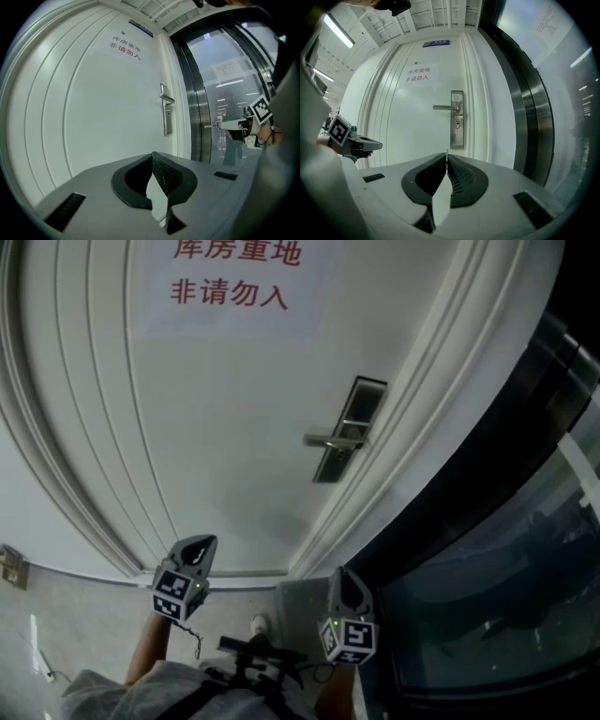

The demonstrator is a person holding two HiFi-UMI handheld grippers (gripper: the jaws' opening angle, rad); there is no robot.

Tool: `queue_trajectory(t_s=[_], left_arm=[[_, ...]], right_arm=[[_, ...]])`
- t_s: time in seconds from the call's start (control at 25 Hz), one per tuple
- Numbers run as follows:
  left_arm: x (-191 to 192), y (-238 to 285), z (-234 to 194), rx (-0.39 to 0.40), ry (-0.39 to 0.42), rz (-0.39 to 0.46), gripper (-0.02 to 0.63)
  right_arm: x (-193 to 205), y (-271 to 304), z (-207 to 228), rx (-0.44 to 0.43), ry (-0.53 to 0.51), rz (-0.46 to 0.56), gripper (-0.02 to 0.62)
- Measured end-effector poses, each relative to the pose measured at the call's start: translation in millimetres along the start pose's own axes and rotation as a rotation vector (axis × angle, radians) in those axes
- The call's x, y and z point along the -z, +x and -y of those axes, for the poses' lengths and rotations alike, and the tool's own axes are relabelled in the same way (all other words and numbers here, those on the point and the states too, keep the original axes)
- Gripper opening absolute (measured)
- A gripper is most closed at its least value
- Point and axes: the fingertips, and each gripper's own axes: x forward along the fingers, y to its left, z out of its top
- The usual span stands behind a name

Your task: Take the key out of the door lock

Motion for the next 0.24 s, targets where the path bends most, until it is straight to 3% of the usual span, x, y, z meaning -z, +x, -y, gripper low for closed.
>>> queue_trajectory(t_s=[0.24], left_arm=[[0.7, 1.9, -4.4, 0.007, -0.002, -0.004, 0.005]], right_arm=[[1.7, 4.8, -4.8, 0.004, -0.025, -0.012, 0.020]])
